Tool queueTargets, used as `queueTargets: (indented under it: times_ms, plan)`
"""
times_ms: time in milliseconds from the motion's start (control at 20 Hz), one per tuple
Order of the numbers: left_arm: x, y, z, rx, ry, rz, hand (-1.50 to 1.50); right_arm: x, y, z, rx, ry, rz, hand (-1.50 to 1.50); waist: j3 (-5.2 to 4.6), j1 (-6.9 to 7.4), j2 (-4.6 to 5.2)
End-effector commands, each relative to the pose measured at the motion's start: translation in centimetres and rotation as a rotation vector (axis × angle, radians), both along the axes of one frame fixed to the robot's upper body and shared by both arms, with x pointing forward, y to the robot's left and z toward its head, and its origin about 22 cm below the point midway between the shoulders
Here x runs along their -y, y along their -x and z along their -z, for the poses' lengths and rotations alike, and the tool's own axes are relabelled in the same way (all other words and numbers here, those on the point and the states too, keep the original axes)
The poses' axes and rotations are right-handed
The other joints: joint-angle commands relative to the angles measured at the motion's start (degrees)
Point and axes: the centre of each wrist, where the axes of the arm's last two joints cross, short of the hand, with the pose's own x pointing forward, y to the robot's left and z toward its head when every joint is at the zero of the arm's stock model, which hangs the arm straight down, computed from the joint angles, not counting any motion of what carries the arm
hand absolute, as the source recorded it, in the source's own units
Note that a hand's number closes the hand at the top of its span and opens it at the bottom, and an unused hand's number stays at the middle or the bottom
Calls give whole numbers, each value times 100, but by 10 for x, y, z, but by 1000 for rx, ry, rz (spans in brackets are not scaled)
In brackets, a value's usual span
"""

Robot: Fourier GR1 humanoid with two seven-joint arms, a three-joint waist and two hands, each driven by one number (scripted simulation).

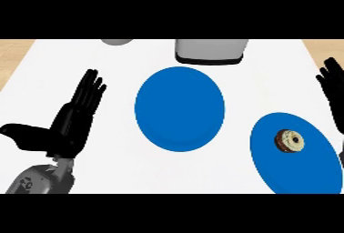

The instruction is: Pick the cupcake from the plate and place it in the plate

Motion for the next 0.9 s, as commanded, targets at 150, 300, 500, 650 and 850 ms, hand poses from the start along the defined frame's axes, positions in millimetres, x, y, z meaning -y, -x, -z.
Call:
queueTargets:
  times_ms: [150, 300, 500, 650, 850]
  plan:
    - [-34, -11, 12, -15, -241, -86, 0, -73, -15, -24, 64, -212, -249, -150, 125, -1, 128]
    - [-34, -10, 18, -43, -272, -60, 0, -60, -14, -72, 163, 439, -435, -150, -92, 255, 76]
    - [-43, -24, 20, -80, -326, -79, 0, -86, 23, 45, 35, 304, -322, -150, 130, -86, 166]
    - [-45, -33, 32, -84, -341, -87, 0, -84, 33, 60, 36, 191, -382, -150, 126, -67, 145]
    - [-40, -37, 32, -80, -336, -106, 0, -44, 63, 72, 94, 414, -380, -150, 125, -110, 136]
